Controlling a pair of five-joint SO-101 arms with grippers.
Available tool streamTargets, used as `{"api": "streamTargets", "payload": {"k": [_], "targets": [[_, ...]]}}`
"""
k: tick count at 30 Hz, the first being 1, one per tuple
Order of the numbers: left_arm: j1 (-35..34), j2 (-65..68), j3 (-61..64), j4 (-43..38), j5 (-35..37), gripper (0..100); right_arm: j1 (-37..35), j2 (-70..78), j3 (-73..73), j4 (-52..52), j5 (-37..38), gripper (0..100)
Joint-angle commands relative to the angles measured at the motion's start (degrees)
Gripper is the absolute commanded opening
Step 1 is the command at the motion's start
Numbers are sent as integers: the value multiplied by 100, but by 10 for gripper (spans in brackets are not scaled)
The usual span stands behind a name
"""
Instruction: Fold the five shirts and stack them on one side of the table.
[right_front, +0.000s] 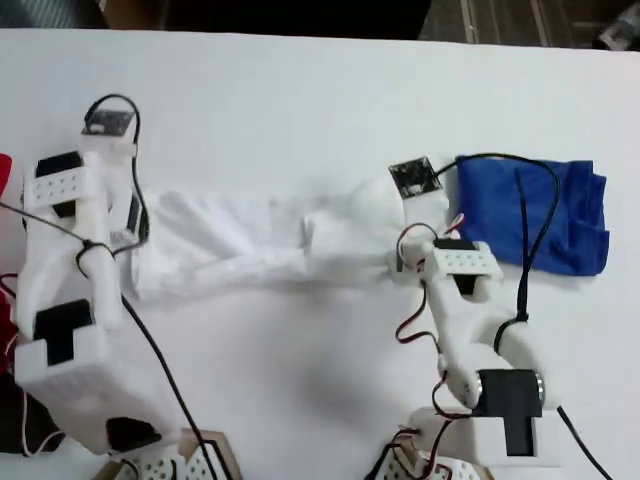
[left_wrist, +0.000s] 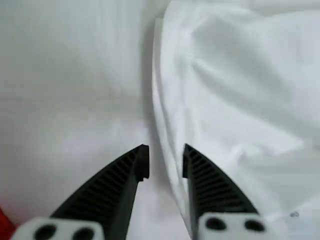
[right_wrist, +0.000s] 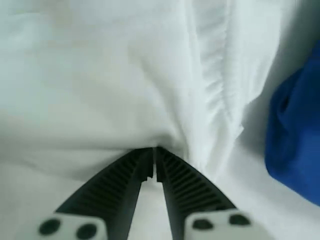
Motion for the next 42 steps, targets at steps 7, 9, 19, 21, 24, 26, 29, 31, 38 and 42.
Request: {"api": "streamTargets", "payload": {"k": [7,9,19,21,24,26,29,31,38,42], "targets": [[-105,782,-646,-132,237,202,31,-207,26,-127,-70,159],[-149,905,-892,-97,308,203,31,-207,9,-127,-70,159],[-149,993,-2774,1802,413,200,13,-321,9,189,-70,159],[-114,1002,-2897,1890,413,200,-92,-655,9,541,-62,159],[-35,1011,-2888,1864,413,199,-259,-1754,9,1218,-62,159],[9,1020,-2888,1811,413,199,-277,-2774,114,1596,-62,159],[88,1011,-2923,1662,413,199,-242,-4163,721,1613,-62,159],[202,1011,-2888,1486,413,199,-286,-4892,1345,1314,-62,159],[492,1855,-2879,1327,413,199,-277,-5701,2426,286,-62,159],[149,2576,-2905,1538,273,158,-242,-5701,2426,286,-62,159]]}}
